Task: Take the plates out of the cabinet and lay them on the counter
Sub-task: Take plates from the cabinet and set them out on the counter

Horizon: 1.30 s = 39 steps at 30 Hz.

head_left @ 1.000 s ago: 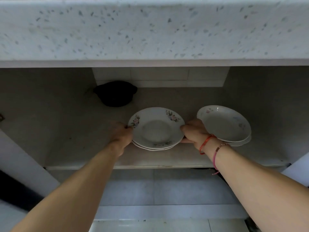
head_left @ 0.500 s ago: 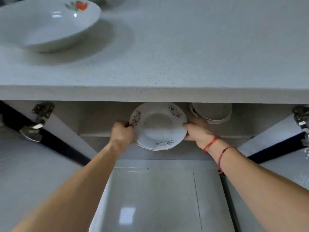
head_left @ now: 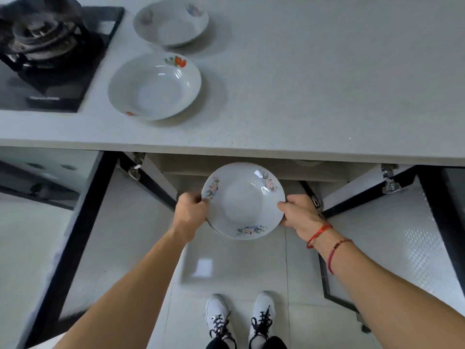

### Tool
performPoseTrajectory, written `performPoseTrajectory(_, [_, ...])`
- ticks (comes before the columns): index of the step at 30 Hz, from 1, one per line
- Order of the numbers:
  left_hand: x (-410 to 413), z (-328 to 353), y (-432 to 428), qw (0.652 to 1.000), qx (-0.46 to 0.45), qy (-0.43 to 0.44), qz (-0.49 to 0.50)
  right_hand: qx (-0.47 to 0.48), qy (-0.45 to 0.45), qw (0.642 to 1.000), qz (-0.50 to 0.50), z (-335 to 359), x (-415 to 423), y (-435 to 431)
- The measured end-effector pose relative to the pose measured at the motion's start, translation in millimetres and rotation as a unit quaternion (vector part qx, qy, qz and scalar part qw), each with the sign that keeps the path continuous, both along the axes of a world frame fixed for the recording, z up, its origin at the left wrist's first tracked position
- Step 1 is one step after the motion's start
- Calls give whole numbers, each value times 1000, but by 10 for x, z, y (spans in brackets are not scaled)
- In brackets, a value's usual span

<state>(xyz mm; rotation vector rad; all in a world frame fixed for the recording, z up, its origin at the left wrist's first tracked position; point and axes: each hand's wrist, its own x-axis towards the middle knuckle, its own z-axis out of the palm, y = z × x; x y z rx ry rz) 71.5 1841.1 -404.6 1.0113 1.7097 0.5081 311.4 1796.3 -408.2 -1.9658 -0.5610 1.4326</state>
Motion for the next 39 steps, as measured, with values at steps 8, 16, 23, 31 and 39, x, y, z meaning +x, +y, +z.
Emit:
performPoseTrajectory(8, [-123,984,-435,1000,6,-8,-10,6,25,1000,17,1033,-80,-439])
performPoseTrajectory(16, [-131,1846,-660,998,54,-44,5,51,22,998,34,1887,-57,-569])
performPoseTrajectory(23, [-83,2214,-614,994,96,-51,4,85,-1,996,37,2220,-5,-488])
performPoseTrajectory(31, [87,2304,-488,993,105,-52,5,98,-5,995,37,2280,185,-393])
performPoseTrajectory(39, [344,2368,-299,993,99,-62,18,102,-3,994,48,2336,472,-151])
